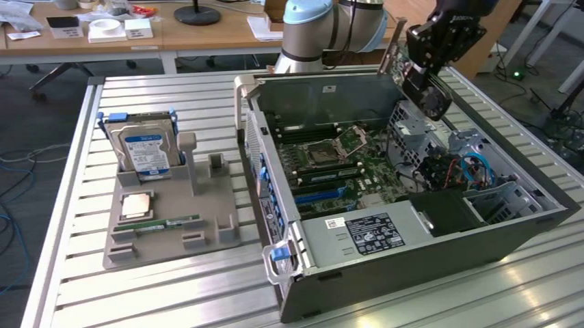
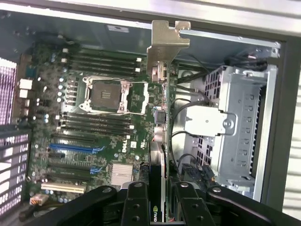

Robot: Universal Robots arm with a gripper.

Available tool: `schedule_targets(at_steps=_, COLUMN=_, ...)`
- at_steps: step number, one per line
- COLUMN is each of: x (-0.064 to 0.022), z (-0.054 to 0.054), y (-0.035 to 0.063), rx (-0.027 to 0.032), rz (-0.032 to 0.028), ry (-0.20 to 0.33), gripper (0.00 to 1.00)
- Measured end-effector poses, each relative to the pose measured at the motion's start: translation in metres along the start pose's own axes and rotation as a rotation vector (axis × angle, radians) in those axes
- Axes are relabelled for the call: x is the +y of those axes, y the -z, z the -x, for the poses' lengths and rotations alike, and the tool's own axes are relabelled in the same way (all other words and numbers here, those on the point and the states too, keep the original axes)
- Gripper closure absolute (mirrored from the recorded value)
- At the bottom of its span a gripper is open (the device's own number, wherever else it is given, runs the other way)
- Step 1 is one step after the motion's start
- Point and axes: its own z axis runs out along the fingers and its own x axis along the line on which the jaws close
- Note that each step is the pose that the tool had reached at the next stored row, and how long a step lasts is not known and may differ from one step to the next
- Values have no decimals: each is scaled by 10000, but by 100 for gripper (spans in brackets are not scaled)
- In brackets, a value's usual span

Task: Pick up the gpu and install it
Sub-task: 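Insert the gpu into the slot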

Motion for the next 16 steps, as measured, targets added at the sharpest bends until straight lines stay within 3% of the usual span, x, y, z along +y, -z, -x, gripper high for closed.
schedule_targets(at_steps=16, x=-2, z=-1, y=-27, rx=206, rz=62, ry=2910, gripper=74)
